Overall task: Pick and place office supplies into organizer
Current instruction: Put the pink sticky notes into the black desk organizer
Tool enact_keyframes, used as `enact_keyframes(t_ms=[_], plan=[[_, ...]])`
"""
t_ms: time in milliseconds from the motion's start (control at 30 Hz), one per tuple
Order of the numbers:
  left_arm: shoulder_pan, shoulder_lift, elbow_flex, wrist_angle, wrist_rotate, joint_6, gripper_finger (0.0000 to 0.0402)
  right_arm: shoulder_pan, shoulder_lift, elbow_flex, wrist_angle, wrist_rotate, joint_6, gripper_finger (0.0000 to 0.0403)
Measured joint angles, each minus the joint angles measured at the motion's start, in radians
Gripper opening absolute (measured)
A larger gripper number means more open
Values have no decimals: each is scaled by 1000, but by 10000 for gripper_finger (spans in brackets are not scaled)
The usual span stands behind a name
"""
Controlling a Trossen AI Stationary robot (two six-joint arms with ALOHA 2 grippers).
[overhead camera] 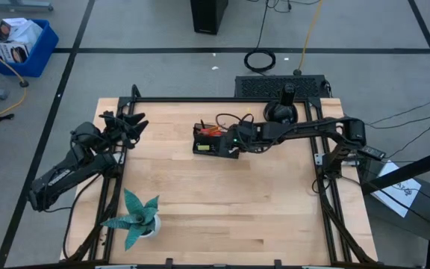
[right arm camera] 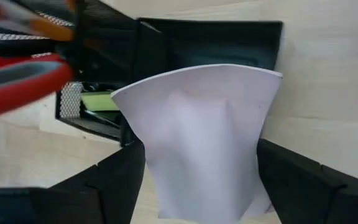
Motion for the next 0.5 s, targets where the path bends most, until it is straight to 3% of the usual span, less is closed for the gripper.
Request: enact_keyframes(t_ms=[233,500], plan=[[0,0,0,0,0,0,255,-12,102,154,-136,-6,-27,288],[1,0,0,0,0,0,255,-27,115,161,-142,-30,31,292]])
